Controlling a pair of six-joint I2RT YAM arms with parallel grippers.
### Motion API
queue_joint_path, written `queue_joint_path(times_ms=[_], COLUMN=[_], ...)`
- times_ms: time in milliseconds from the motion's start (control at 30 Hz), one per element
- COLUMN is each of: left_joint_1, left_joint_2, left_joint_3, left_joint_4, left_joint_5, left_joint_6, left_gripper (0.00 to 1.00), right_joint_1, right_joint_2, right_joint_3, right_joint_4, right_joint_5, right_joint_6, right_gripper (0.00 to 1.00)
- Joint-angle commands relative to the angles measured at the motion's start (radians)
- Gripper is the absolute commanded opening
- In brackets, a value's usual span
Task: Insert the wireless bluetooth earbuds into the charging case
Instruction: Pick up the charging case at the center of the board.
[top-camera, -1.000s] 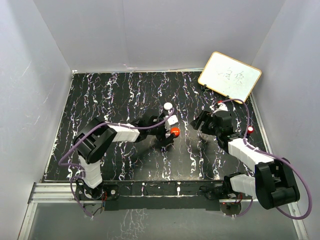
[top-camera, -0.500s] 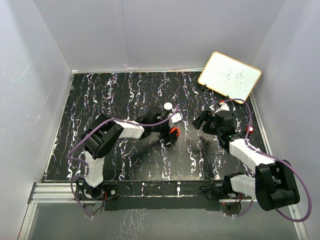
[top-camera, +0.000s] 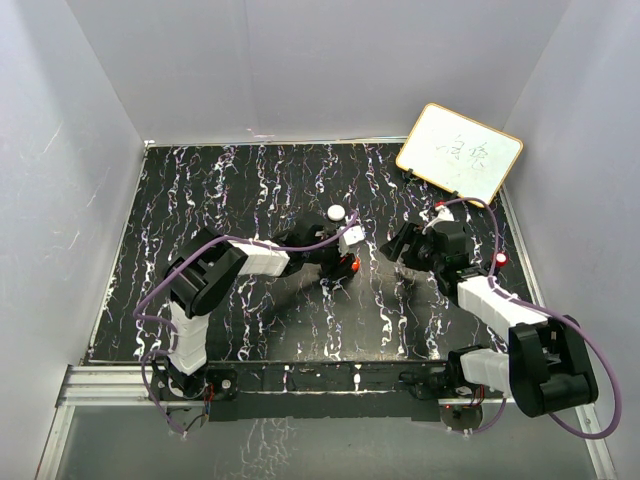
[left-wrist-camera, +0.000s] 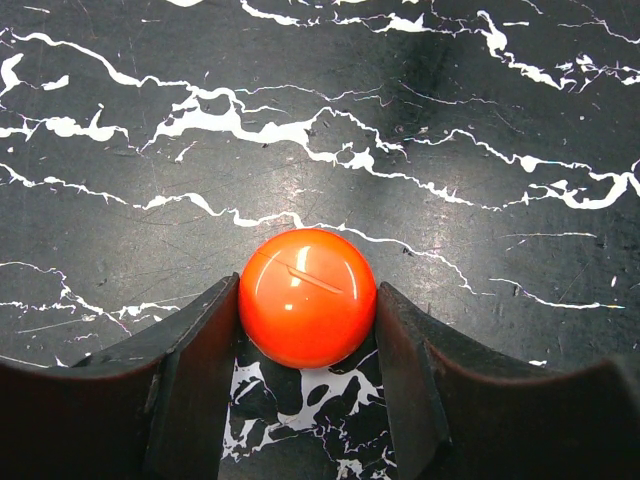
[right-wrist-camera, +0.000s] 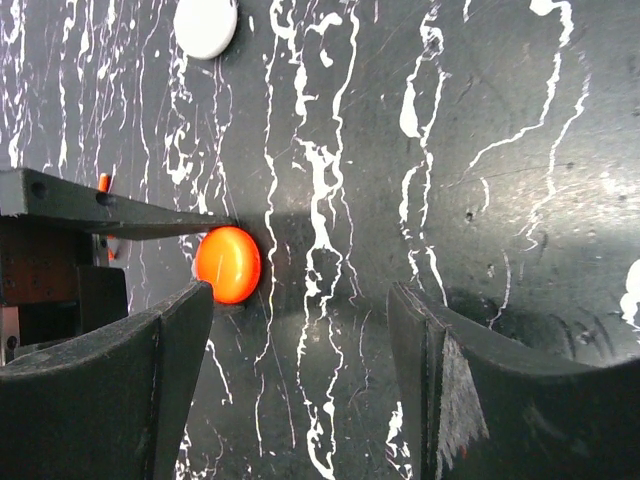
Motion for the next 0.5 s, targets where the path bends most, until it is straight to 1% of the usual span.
queue_joint_path(times_ms=[0,100,233,467], left_joint_1=[-0.003,-0.003,-0.004,-0.004], left_joint_2=[-0.015,-0.040,-0.089,-0.152], left_joint_3=[-0.004,-0.019,-0.060,-0.094], left_joint_4=[-0.056,-0.028,0.048,0.135], left_joint_5=[0.018,0.014,0.015,0.020], left_joint_6=[0.015,0.007,-0.017,-0.071], left_gripper=[0.18,0.11,0.00,0.00], right_joint_1=[-0.006,-0.005,-0.004,0.001], right_joint_2=[0.042,0.069,0.087,0.138], right_joint_3=[-0.003,-0.026,-0.045,-0.064], right_joint_4=[0.099,0.179,0.238,0.333], right_joint_5=[-0.125,-0.206,-0.246,-0.310], right_joint_6=[-0.003,0.024,0.041,0.079], right_gripper=[0.68,0.66,0.65,0.63])
